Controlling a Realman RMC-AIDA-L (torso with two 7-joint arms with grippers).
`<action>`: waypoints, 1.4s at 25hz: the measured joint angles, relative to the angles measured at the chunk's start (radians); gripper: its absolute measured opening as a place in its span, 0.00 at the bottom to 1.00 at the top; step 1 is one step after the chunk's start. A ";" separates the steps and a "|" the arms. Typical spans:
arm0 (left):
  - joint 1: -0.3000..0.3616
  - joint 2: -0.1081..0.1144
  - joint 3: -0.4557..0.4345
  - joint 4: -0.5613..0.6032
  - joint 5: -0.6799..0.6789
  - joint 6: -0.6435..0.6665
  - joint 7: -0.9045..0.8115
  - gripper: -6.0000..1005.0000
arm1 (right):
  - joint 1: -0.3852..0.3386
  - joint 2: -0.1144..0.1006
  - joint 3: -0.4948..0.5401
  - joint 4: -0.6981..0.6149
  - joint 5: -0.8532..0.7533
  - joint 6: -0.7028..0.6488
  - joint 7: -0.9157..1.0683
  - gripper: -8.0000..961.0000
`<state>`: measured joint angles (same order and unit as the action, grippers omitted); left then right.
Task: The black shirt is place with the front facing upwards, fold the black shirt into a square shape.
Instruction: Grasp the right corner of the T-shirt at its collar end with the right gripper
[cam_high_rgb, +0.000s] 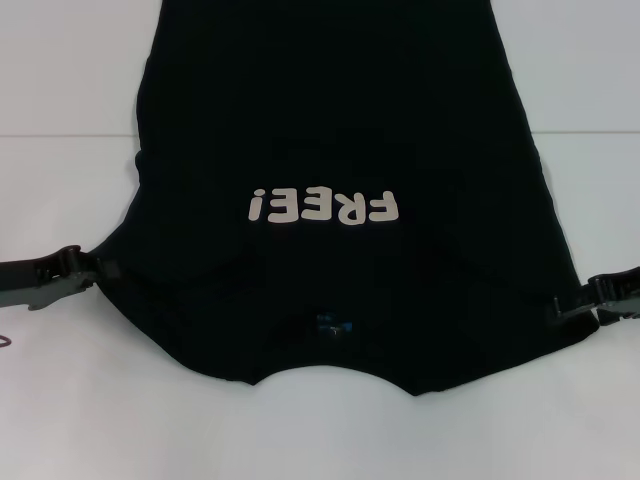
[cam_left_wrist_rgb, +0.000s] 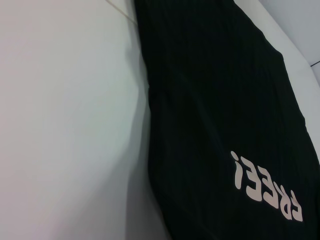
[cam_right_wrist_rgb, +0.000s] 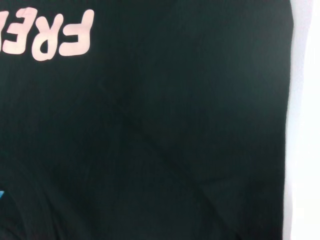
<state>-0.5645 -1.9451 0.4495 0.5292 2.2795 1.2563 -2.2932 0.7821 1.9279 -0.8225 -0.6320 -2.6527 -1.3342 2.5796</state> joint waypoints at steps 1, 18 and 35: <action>0.000 0.000 0.000 0.000 0.000 0.000 0.000 0.03 | 0.002 0.001 0.000 0.000 0.000 0.000 0.000 0.94; 0.002 0.000 0.000 0.000 0.000 0.000 0.001 0.03 | 0.014 -0.002 -0.001 0.022 -0.001 0.001 -0.001 0.91; 0.003 -0.003 0.000 0.000 0.000 0.000 0.001 0.03 | 0.019 0.002 -0.006 0.023 -0.001 -0.004 -0.002 0.89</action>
<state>-0.5619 -1.9481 0.4494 0.5292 2.2795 1.2563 -2.2917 0.8008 1.9296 -0.8285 -0.6088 -2.6533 -1.3378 2.5774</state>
